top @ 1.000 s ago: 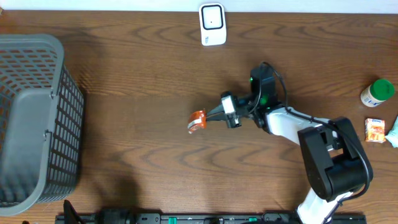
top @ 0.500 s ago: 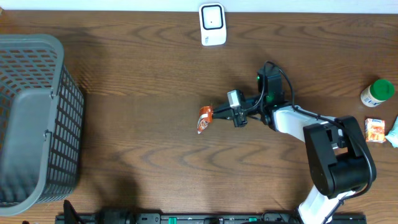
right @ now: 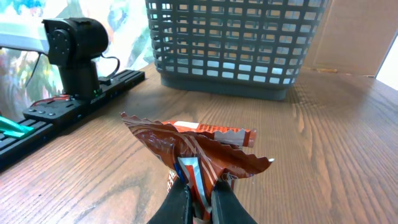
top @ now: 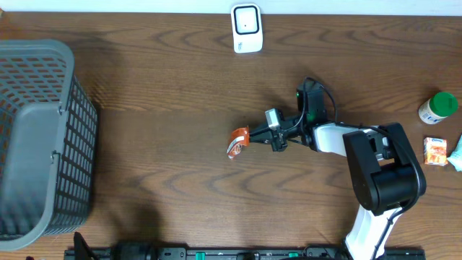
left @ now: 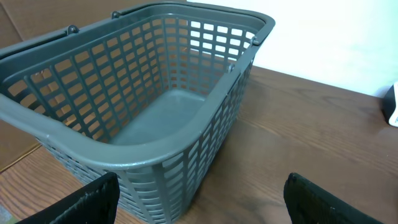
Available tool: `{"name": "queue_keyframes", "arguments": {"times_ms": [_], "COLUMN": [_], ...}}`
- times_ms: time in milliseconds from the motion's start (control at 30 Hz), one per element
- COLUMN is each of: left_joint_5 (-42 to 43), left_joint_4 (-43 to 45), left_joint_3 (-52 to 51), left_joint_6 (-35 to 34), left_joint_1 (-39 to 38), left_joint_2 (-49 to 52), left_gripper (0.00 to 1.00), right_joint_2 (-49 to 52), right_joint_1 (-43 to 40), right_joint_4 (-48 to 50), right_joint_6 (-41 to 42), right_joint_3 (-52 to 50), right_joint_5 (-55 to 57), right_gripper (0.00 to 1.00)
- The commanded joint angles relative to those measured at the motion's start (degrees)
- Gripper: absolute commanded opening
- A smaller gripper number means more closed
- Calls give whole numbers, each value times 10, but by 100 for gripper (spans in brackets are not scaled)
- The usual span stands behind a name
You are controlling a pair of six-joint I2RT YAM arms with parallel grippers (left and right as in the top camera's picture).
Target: Scan the item barcode
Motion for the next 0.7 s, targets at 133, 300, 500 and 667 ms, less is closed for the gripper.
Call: {"name": "queue_keyframes", "arguments": {"times_ms": [133,300,500,667], "left_joint_5": [1,1,1,1], "left_joint_4": [0,0,0,0], "left_joint_3": [1,1,1,1], "left_joint_6": [-1,-1,-1,-1], "left_joint_1": [2,2,2,2], "left_joint_2": [1,1,1,1], "left_gripper": [85,85,85,85], "right_joint_2": [9,9,9,9], "right_joint_1": [-42,-94,-154,-195], "right_joint_4": [-28,-82,-143,-148], "right_joint_6": [-15,-15,-12,43], "right_joint_3": [1,1,1,1], "right_joint_5": [-8,3,46,-7], "right_gripper": [25,56,99,99]}}
